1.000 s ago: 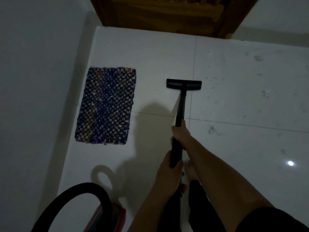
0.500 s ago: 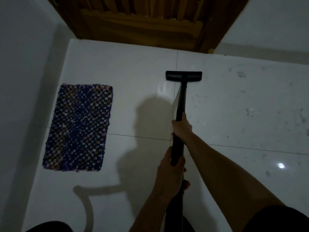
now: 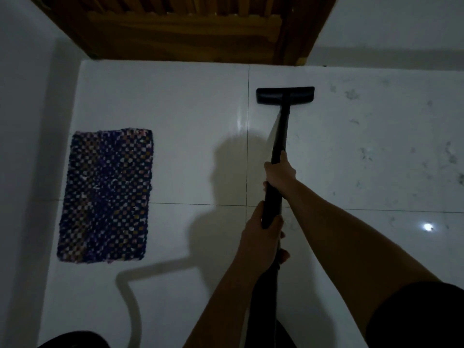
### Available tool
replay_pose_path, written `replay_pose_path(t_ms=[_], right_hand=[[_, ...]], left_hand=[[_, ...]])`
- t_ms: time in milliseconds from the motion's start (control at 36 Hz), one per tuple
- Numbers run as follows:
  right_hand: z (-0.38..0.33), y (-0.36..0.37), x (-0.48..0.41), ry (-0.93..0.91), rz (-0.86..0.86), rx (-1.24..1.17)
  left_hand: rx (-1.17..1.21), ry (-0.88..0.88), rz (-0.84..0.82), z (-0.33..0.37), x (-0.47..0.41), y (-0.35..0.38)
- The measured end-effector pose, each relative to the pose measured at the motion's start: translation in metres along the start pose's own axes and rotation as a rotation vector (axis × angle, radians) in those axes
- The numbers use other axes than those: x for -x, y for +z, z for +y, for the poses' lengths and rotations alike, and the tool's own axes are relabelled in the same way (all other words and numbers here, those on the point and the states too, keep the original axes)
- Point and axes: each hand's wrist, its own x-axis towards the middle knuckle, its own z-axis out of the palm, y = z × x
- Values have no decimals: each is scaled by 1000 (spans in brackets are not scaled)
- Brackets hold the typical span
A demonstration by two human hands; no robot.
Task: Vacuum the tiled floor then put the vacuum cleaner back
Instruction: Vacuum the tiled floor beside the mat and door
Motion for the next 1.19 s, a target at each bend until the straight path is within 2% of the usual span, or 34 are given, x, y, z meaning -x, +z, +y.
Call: replay_pose_path(t_ms=[833,1194], right_hand=[[87,-9,77,49,-39,-20],[151,10,144,71,-24,-46]], left_hand=[[15,-52,12,-70,83,18],[-4,-31,-23,-125,159,6]])
